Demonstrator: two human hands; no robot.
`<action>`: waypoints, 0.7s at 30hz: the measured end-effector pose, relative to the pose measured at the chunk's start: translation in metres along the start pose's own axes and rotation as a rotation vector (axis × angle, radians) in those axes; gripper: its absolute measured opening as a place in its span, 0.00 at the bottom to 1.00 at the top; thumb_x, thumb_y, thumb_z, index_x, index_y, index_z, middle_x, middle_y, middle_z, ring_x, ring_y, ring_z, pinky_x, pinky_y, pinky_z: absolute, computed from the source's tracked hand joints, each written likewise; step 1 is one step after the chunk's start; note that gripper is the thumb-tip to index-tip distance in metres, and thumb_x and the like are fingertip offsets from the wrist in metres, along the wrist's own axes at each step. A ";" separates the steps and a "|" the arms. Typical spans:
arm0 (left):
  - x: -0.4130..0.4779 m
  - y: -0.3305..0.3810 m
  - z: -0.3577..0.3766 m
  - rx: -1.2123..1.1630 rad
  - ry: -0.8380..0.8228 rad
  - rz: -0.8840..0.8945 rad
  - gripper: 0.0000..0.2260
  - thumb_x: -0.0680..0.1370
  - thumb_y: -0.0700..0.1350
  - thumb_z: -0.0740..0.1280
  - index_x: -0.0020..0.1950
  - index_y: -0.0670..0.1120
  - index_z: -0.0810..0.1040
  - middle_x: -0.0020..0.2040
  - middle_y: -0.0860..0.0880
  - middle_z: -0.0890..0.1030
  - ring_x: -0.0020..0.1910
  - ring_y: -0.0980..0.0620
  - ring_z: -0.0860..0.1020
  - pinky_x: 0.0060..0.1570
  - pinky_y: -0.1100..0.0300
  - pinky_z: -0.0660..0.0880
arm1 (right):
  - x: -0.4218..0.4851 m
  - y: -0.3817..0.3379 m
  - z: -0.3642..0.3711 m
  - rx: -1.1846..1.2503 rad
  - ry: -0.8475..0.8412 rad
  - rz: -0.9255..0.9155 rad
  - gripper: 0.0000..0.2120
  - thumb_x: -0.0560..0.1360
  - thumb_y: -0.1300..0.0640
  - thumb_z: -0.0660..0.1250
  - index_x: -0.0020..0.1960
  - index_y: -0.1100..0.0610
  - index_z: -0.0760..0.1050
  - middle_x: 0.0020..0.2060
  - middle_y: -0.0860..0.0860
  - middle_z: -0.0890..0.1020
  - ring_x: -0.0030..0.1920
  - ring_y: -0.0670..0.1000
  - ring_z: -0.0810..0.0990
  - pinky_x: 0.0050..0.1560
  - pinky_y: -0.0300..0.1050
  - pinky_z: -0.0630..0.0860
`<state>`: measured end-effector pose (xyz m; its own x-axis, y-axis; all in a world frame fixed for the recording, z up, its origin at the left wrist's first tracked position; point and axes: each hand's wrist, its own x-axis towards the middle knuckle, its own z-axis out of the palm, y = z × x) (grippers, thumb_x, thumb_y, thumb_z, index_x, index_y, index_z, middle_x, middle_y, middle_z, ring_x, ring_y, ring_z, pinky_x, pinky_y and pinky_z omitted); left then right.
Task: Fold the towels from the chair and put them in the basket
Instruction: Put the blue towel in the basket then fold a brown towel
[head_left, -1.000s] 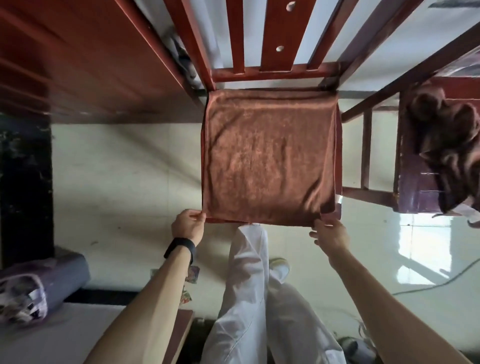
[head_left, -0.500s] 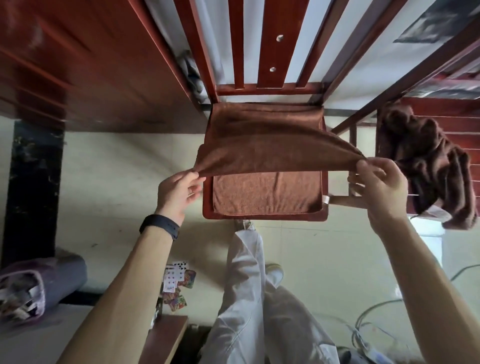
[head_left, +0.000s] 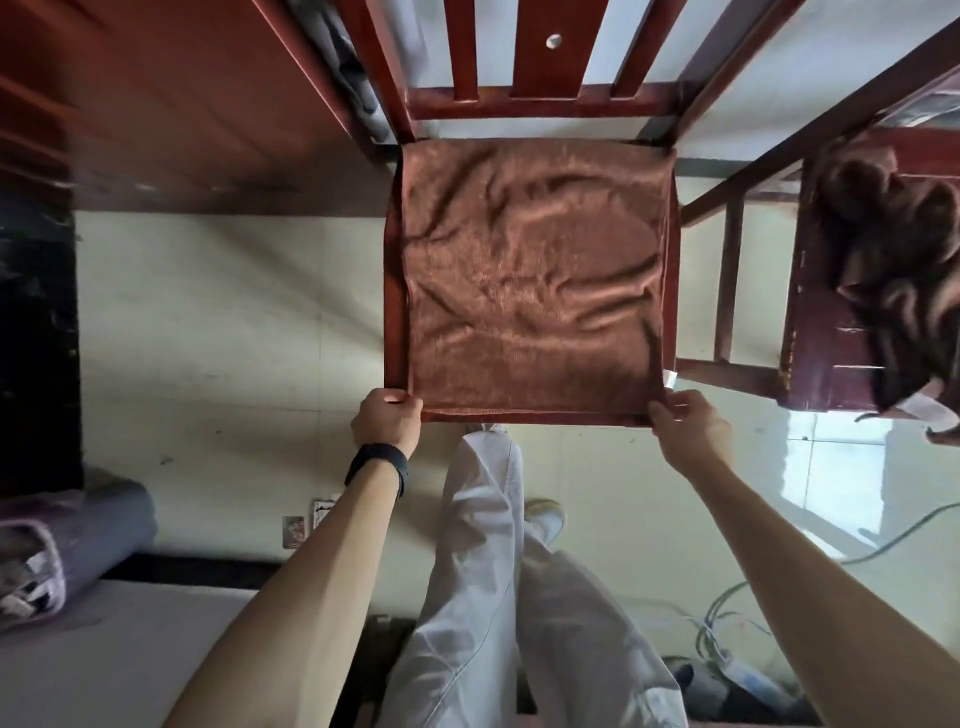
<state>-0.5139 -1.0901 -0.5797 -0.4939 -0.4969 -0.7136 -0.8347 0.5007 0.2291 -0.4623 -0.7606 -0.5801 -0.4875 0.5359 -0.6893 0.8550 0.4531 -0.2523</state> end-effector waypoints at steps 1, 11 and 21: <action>0.000 0.000 0.001 0.024 -0.012 0.008 0.09 0.75 0.48 0.68 0.49 0.46 0.84 0.49 0.44 0.85 0.52 0.40 0.81 0.50 0.55 0.76 | 0.000 0.000 0.001 0.018 -0.002 0.016 0.13 0.79 0.50 0.67 0.59 0.57 0.77 0.51 0.56 0.85 0.57 0.60 0.80 0.57 0.49 0.73; 0.000 0.010 0.000 0.097 -0.064 -0.001 0.12 0.77 0.49 0.66 0.41 0.43 0.83 0.39 0.46 0.83 0.40 0.43 0.80 0.45 0.56 0.77 | 0.010 -0.008 0.009 0.363 -0.001 0.189 0.09 0.76 0.53 0.70 0.52 0.55 0.74 0.38 0.51 0.84 0.43 0.55 0.85 0.53 0.56 0.82; -0.044 0.016 -0.079 -0.638 -0.336 -0.087 0.11 0.74 0.38 0.74 0.49 0.47 0.73 0.44 0.44 0.84 0.36 0.52 0.77 0.47 0.57 0.76 | -0.032 -0.021 -0.048 0.875 -0.009 0.174 0.07 0.75 0.59 0.74 0.45 0.57 0.75 0.38 0.56 0.80 0.29 0.44 0.80 0.34 0.34 0.79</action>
<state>-0.5244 -1.1161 -0.4924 -0.4033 -0.2200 -0.8882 -0.8977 -0.0931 0.4306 -0.4734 -0.7531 -0.5197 -0.3397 0.5394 -0.7705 0.7478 -0.3420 -0.5690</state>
